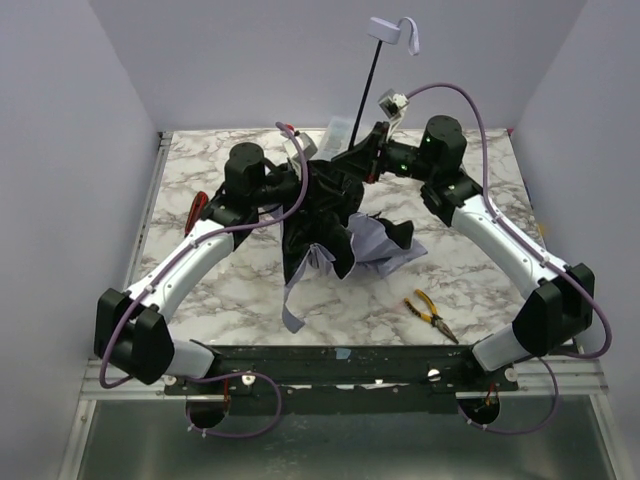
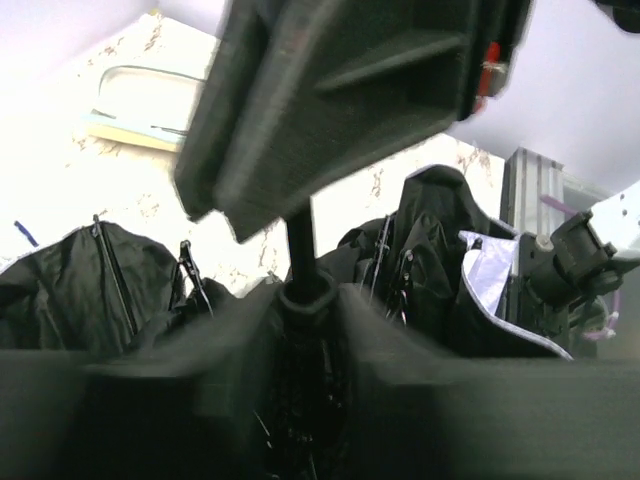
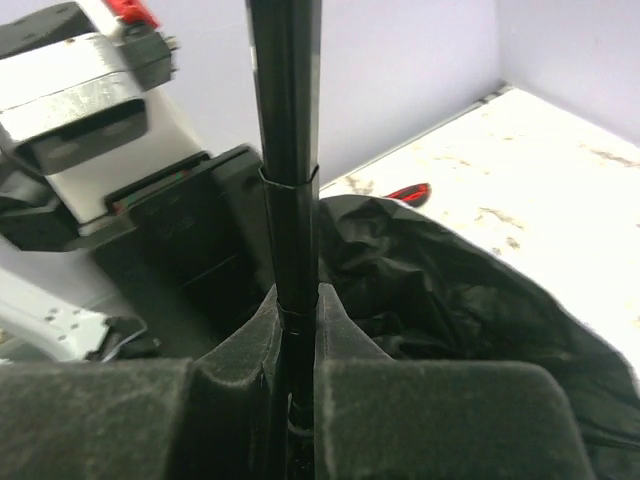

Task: Open the umbrella

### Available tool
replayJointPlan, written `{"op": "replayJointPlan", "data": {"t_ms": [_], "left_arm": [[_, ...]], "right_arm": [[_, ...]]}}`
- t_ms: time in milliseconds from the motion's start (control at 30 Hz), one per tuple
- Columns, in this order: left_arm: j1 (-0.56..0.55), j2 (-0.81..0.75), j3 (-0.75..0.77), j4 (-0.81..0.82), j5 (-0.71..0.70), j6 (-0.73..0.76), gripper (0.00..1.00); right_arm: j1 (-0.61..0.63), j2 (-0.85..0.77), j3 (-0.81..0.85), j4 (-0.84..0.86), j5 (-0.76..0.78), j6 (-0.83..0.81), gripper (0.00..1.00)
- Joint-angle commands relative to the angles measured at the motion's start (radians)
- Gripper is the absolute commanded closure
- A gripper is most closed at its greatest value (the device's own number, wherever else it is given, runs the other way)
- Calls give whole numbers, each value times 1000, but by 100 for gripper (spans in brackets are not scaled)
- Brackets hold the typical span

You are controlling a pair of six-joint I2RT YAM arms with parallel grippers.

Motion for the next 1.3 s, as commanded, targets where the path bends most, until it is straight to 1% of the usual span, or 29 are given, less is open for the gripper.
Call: {"op": "replayJointPlan", "data": {"t_ms": [0, 33, 67, 100, 167, 200, 233, 267, 367, 400, 433, 467, 500, 533, 567, 600, 633, 667, 700, 767, 800, 867, 900, 967, 1033, 1100, 1167, 1233, 1267], "left_arm": [[33, -68, 7, -45, 50, 34, 28], [51, -76, 21, -94, 46, 46, 9], [80, -86, 31, -130, 37, 53, 2], [110, -100, 38, -168, 36, 62, 2], [195, -130, 31, -183, 38, 60, 2], [238, -146, 25, -184, 27, 63, 2], [275, -164, 19, -182, 10, 76, 2], [299, -181, 11, -182, -4, 110, 2], [319, -235, -27, -180, -132, 250, 2], [319, -261, -52, -159, -170, 290, 2], [319, -280, -76, -144, -191, 317, 2], [319, -301, -99, -142, -204, 348, 2], [319, -317, -113, -142, -208, 367, 2], [319, -333, -124, -142, -212, 376, 2], [319, -343, -124, -155, -212, 378, 2], [319, -349, -118, -181, -206, 378, 2], [319, -349, -109, -220, -185, 391, 2], [319, -344, -99, -251, -159, 404, 2], [319, -336, -94, -279, -116, 420, 2], [317, -317, -96, -292, -31, 434, 2], [307, -309, -94, -300, -13, 441, 2], [273, -302, -94, -325, -26, 477, 1], [258, -305, -107, -325, -31, 503, 2], [225, -318, -145, -297, -38, 536, 2], [186, -323, -172, -276, -46, 568, 8], [139, -319, -190, -270, -50, 599, 19], [97, -311, -220, -249, -52, 633, 37], [52, -299, -254, -197, -79, 650, 53], [33, -291, -268, -171, -92, 648, 59]], "right_arm": [[-20, -30, 64, -58, 143, -117, 99], [-34, -38, 74, -68, 158, -157, 100], [-53, -44, 82, -76, 170, -192, 99], [-71, -47, 92, -83, 182, -240, 99], [-90, -47, 99, -93, 250, -326, 99], [-91, -45, 100, -88, 248, -359, 99], [-83, -46, 93, -67, 214, -411, 99], [-43, -52, 76, -38, 220, -424, 99], [192, -77, 35, -42, 311, -542, 99], [244, -92, 6, -40, 331, -547, 99], [266, -110, -18, -36, 346, -536, 99], [263, -118, -36, -41, 393, -534, 99], [235, -123, -47, -54, 485, -572, 99], [168, -124, -54, -50, 499, -600, 99], [66, -115, -51, -30, 464, -590, 99], [-6, -98, -37, -14, 448, -575, 99], [-32, -79, -18, -7, 460, -574, 99], [-33, -65, -10, -6, 406, -566, 99], [-3, -59, -13, 2, 340, -520, 99], [133, -58, -21, -28, 358, -510, 99], [164, -61, -37, -21, 385, -510, 99], [158, -64, -68, 22, 483, -529, 99], [151, -66, -66, 17, 475, -540, 99], [150, -79, -59, 6, 409, -494, 99], [150, -68, -40, -11, 401, -449, 99], [149, -65, -49, -8, 429, -437, 99], [150, -78, -93, 34, 436, -411, 99], [149, -85, -132, 67, 424, -376, 99], [151, -84, -144, 73, 419, -376, 99]]}}
